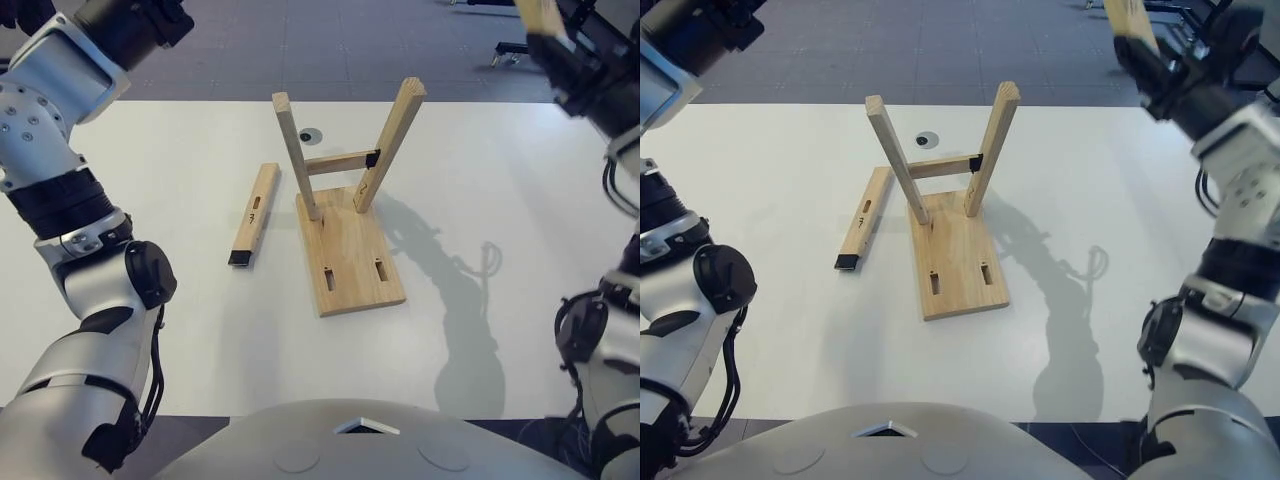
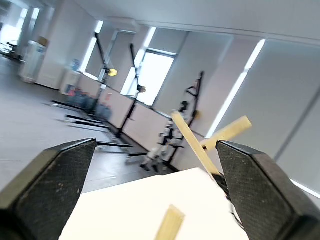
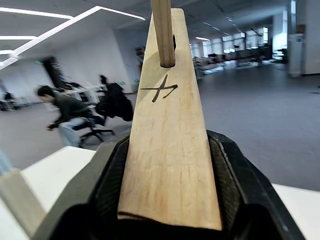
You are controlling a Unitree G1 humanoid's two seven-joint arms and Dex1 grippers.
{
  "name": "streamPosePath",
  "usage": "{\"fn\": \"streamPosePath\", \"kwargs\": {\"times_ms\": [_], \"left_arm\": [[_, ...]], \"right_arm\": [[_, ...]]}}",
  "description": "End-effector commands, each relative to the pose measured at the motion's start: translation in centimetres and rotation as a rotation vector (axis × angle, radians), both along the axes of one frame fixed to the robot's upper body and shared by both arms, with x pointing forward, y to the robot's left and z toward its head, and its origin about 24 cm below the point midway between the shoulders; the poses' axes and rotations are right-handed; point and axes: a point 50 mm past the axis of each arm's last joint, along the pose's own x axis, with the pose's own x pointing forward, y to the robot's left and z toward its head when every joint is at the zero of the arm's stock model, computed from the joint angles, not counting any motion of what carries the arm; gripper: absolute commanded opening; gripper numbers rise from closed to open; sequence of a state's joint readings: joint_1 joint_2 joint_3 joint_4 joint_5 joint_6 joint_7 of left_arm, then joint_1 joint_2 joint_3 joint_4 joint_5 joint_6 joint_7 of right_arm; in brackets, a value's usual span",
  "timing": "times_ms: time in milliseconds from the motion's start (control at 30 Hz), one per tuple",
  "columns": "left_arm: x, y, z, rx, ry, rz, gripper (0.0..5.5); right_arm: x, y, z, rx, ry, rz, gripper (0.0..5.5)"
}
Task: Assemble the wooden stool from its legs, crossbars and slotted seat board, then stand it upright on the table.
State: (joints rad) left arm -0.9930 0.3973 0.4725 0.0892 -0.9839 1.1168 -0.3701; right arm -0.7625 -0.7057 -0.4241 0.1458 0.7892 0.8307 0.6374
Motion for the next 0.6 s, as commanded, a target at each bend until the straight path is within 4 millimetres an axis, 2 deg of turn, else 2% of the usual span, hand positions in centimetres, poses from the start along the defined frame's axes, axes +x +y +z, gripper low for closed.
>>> {"fn": "streamPosePath", "kwargs": {"times_ms": [33, 167, 400, 600], "left_arm": [[-0.3, -1.0, 1.5, -0.063, -0.048, -0.138, 4.38], [-0.8, -1.3, 1.7, -0.116, -0.097, -0.261, 4.38], [-1.9, -2.8, 2.5, -0.229, -0.156, -0.479, 4.38], [-2.2, -3.4, 2.7, -0.282, -0.147, -0.545, 4.38]], "right_arm": [[-0.2, 1.6, 4.0, 0.109, -0.033, 0.254, 2.05], [-0.2, 3.5, 5.0, 0.217, 0.032, 0.499, 2.05], [-1.7, 7.6, 3.4, 0.254, 0.108, 0.816, 2.05], [-3.0, 9.7, 2.1, 0.257, 0.133, 0.945, 2.05]]}}
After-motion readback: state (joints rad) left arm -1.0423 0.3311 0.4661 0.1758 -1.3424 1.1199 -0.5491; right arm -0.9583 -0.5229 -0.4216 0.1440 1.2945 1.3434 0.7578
